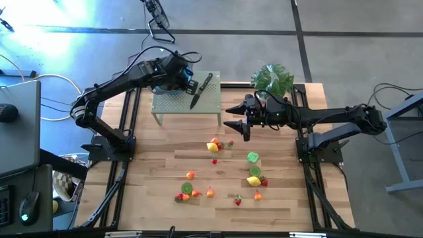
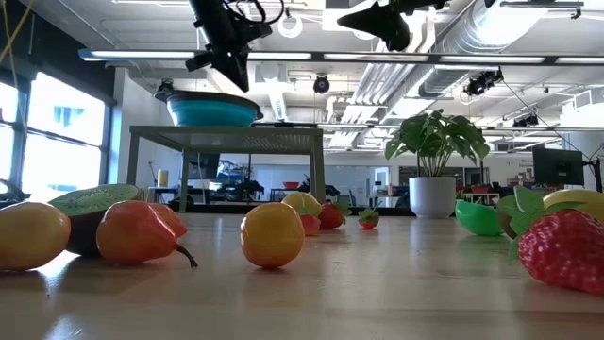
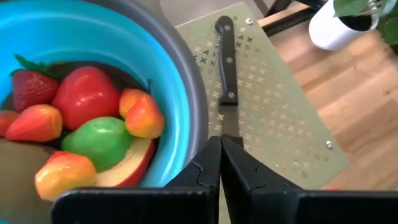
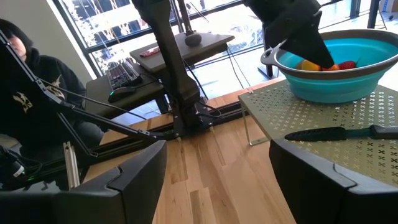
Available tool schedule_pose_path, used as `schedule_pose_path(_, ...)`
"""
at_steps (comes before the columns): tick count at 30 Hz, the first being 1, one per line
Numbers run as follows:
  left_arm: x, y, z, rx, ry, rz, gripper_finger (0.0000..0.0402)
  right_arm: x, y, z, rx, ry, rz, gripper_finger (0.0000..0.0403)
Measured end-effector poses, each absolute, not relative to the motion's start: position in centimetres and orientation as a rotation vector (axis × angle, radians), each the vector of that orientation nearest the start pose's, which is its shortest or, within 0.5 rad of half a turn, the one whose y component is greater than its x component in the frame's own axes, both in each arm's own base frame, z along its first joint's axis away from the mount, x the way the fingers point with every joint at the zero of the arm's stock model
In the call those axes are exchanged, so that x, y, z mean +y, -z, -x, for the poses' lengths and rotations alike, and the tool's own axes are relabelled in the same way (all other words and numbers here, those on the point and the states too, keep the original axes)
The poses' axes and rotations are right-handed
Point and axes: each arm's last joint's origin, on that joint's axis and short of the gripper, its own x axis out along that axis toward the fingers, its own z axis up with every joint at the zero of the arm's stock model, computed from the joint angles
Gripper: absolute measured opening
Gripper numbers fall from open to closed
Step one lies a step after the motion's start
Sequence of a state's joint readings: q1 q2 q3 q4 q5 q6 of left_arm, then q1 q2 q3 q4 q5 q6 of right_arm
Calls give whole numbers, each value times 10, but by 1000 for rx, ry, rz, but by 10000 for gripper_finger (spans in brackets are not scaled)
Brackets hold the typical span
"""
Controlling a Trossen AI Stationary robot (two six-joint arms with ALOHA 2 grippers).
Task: Pick & Place Fruit
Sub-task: Put the orange pear into the strainer bowl on the shelf
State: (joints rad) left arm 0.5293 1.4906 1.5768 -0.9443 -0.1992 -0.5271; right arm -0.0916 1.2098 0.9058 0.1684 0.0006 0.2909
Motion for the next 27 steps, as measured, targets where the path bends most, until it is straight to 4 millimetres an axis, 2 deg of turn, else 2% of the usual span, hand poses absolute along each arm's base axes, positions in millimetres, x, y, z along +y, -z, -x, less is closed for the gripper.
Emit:
schedule_pose_path(18, 159, -379, -261, 601, -888, 603, 6, -25, -321, -273, 121, 112, -289, 276)
schedule_pose_path(23, 159, -388, -270, 543, -809, 435, 6, -25, -321, -273, 121, 111, -289, 276)
schedule_pose_path(27, 148, -394, -281, 508, -728, 325, 6, -25, -321, -273, 121, 112, -297, 276)
